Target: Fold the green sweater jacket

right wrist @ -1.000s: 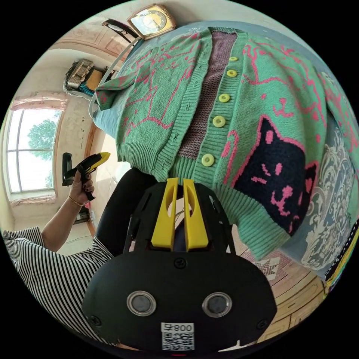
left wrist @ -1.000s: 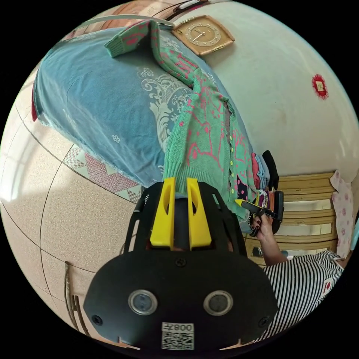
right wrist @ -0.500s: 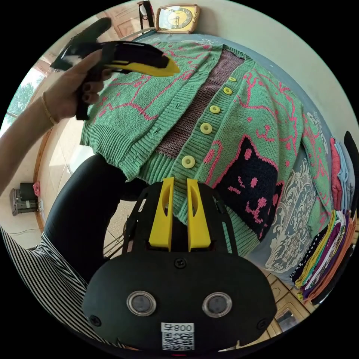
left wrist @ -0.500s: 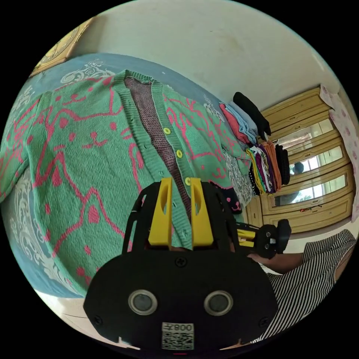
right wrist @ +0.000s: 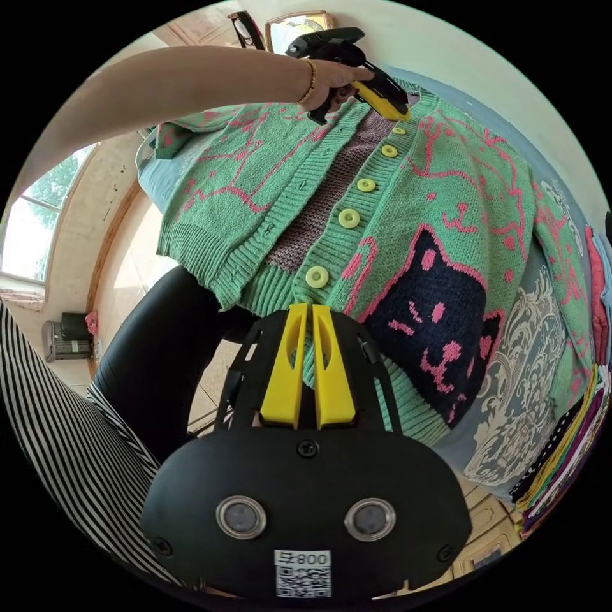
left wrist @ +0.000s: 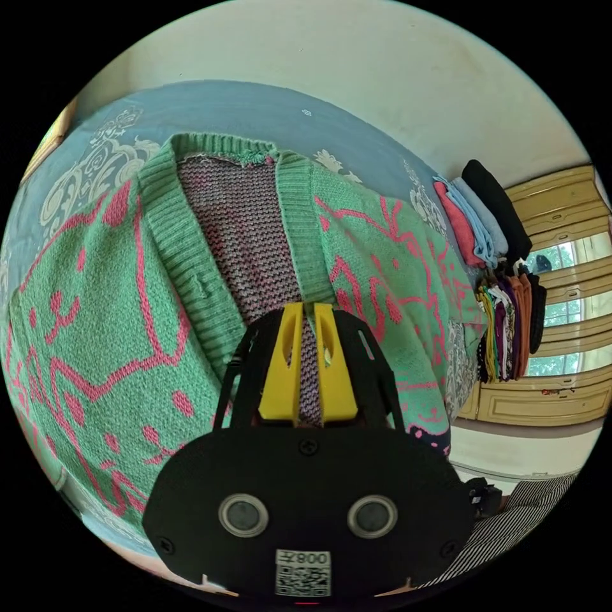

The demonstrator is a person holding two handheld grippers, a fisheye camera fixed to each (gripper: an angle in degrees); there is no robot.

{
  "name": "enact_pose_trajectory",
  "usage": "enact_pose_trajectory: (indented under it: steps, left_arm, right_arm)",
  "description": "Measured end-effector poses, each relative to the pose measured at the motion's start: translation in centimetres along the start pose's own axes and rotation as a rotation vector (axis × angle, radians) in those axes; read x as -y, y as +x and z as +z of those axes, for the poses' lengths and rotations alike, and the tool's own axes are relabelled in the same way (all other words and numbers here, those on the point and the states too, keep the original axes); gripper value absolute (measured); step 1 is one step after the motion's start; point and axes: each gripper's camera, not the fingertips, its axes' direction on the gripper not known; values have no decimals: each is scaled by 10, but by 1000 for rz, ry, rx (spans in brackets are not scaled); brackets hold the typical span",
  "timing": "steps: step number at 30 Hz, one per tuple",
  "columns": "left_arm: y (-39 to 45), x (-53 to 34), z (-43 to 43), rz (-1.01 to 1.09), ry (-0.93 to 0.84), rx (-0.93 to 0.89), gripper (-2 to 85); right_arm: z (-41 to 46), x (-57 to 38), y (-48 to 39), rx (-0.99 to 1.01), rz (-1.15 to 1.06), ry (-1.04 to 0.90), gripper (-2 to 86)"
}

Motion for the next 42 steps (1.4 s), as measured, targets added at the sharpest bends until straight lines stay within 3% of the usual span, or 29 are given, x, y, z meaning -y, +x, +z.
enact_pose_trajectory:
  steps: [7, 17, 23, 42]
  left_arm:
    - [3, 40, -6, 38, 40, -84, 8]
    - [18, 88, -39, 153, 71, -128, 6]
    - [14, 107, -49, 187, 69, -55, 5]
    - [-60, 114, -35, 51, 136, -86, 4]
  right_arm:
    - [-5, -19, 51, 193, 77, 2, 6]
    - [-53, -56, 125, 560, 132, 170, 4]
    - [-61, -53, 135, 628, 70, 222, 4]
    - [53, -9, 130, 580, -66, 20, 5]
